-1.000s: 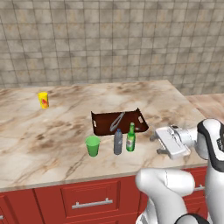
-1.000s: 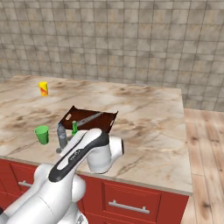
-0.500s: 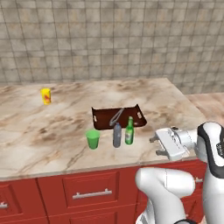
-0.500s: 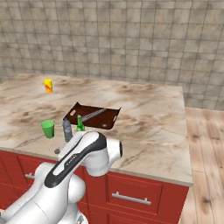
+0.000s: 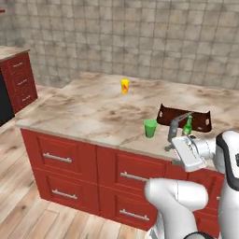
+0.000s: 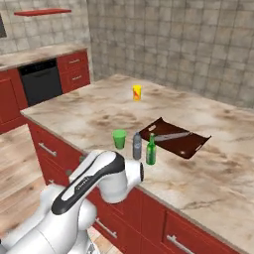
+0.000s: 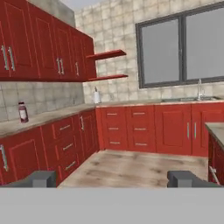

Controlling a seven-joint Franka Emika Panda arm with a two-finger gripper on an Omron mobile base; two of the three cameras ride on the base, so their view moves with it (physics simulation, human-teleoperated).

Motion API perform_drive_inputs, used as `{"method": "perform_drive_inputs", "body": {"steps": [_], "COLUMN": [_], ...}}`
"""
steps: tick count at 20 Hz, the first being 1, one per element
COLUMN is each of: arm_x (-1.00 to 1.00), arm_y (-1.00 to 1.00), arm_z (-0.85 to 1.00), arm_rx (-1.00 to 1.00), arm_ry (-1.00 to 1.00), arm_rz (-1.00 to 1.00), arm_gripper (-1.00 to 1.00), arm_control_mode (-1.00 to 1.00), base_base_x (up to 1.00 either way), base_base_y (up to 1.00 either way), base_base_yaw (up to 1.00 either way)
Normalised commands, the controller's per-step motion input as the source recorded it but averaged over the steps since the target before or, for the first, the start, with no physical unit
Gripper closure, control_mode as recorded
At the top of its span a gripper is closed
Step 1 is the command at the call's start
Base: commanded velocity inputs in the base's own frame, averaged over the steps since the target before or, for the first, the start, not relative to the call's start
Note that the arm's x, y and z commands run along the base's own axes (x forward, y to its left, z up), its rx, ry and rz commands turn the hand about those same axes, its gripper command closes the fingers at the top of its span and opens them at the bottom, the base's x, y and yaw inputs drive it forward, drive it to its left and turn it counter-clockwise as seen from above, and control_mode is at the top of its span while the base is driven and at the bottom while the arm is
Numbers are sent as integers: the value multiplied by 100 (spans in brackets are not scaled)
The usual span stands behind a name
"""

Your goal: Place the drinks on the dining counter in a tight cluster.

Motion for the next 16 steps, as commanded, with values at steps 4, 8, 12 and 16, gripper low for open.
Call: {"method": "perform_drive_inputs", "body": {"steps": [4,8,12,16], "arm_x": [0,0,0,0], "arm_y": [0,0,0,0], "arm_z": [0,0,0,0], "arm_rx": [0,0,0,0], "arm_ry": [0,0,0,0], "arm_rz": [0,0,0,0], "arm_gripper": [-100,-100,-100,-100], "arm_control_mode": [100,100,100,100], "base_base_x": [-9,-11,-7,9], "base_base_y": [14,13,11,0], "base_base_yaw": [100,98,98,88]}}
